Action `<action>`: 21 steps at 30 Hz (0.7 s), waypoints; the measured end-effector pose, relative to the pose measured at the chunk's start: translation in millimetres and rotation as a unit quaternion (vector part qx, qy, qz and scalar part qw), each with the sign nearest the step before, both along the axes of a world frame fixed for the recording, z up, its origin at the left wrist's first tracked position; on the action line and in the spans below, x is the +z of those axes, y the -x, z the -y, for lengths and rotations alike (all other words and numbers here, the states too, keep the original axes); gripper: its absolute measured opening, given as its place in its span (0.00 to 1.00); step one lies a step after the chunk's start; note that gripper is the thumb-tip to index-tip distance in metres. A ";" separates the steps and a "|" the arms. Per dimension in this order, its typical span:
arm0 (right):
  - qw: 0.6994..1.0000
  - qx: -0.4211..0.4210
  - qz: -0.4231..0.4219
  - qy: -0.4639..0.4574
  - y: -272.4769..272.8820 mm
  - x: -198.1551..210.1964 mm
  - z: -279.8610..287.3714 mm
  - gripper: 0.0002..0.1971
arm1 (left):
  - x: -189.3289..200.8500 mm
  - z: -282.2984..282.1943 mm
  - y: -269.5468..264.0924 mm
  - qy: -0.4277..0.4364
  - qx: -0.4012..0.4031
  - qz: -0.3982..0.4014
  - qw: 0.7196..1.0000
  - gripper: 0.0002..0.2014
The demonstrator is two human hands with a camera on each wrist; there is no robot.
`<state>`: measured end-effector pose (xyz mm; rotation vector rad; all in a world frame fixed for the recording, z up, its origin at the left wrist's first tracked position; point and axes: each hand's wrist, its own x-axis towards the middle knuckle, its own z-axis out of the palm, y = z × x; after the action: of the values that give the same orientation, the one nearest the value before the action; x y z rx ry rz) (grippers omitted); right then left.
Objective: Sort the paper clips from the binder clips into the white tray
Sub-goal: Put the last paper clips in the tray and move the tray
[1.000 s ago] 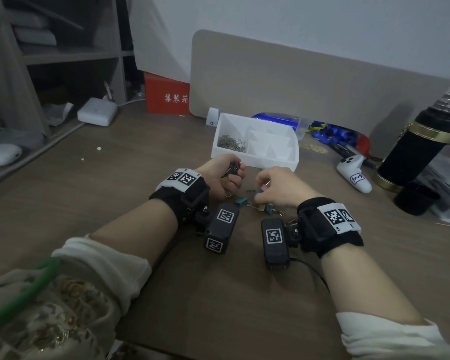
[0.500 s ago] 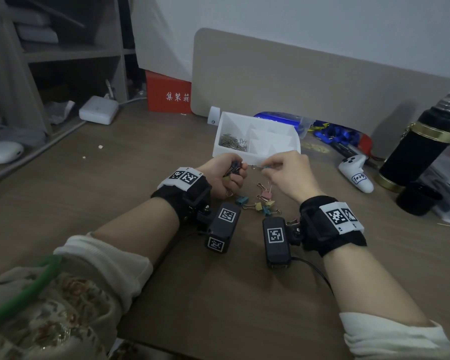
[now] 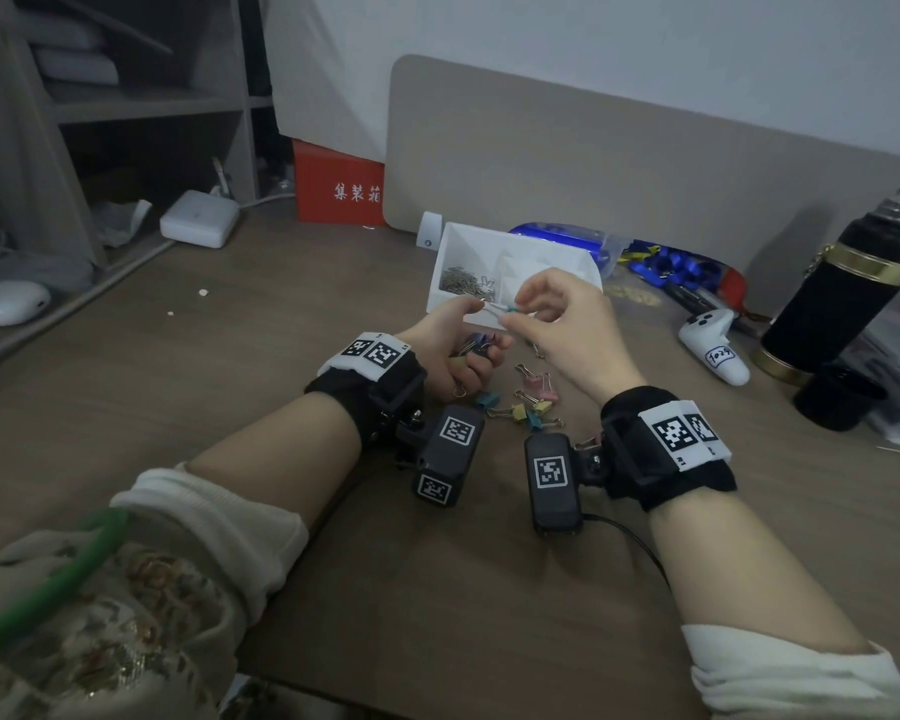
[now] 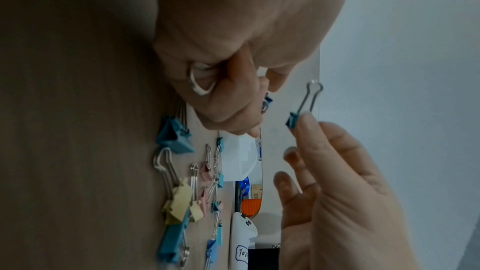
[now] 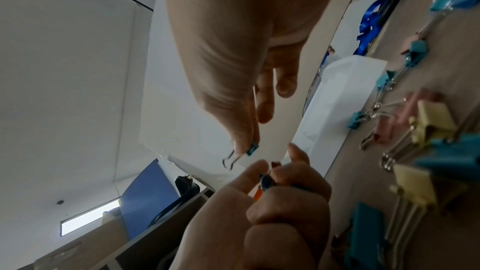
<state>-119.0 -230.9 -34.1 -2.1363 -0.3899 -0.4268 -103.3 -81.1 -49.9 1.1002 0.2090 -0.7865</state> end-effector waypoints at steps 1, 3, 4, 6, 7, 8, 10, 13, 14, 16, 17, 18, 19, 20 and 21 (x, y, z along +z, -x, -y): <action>1.000 0.014 -0.010 0.014 -0.2 -1.5 -1.7 0.06 | 0.3 0.0 0.3 0.003 0.001 0.000 1.000 0.23; 0.998 0.037 -0.023 0.035 -0.8 -4.2 -3.1 0.02 | 1.1 0.1 1.3 0.012 0.006 0.003 1.000 0.21; 0.998 0.045 -0.024 0.037 -1.0 -4.6 -2.8 0.01 | 1.4 0.0 1.6 0.015 0.007 0.007 1.000 0.19; 0.998 0.049 -0.015 0.032 -1.7 -3.4 -1.1 0.03 | 1.2 -0.5 0.6 0.023 0.012 0.013 1.000 0.16; 0.998 0.044 -0.009 0.032 -1.4 -1.9 -0.4 0.03 | 0.9 -0.9 -0.4 0.032 0.018 0.012 0.999 0.15; 0.999 0.038 -0.004 0.034 -0.5 -0.4 0.0 0.03 | 0.5 -1.3 -1.8 0.043 0.028 0.011 0.999 0.15; 0.999 0.025 -0.004 0.045 1.5 1.8 1.4 0.03 | -0.4 -2.2 -3.7 0.061 0.053 0.010 0.997 0.15; 0.984 0.028 -0.075 0.156 4.2 6.4 9.2 0.11 | -1.8 -3.1 -5.1 0.066 0.082 0.017 0.994 0.15; 0.968 0.038 -0.122 0.215 4.8 7.6 12.0 0.15 | -2.0 -3.0 -5.1 0.062 0.084 0.021 0.994 0.15; 0.926 0.057 -0.204 0.313 5.7 8.1 15.8 0.24 | -2.5 -2.5 -5.0 0.054 0.080 0.028 0.995 0.14; 0.911 0.064 -0.226 0.338 6.2 7.8 16.2 0.26 | -2.4 -2.2 -5.0 0.050 0.078 0.029 0.995 0.14; 0.903 0.069 -0.238 0.351 6.7 7.4 15.8 0.28 | -2.3 -2.1 -5.0 0.047 0.079 0.029 0.995 0.14; 0.897 0.073 -0.244 0.362 6.9 6.9 15.2 0.29 | -2.2 -2.0 -5.0 0.043 0.081 0.029 0.995 0.14; 0.891 0.077 -0.247 0.374 7.0 6.4 14.9 0.28 | -2.1 -2.2 -4.6 0.041 0.082 0.030 0.995 0.14; 0.884 0.080 -0.250 0.388 7.4 5.6 14.6 0.27 | -2.2 -2.1 -4.7 0.041 0.083 0.029 0.995 0.14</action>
<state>-126.4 -245.5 -28.5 -2.8347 -0.4787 0.4701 -98.6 -79.1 -52.0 1.0142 0.2136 -0.6089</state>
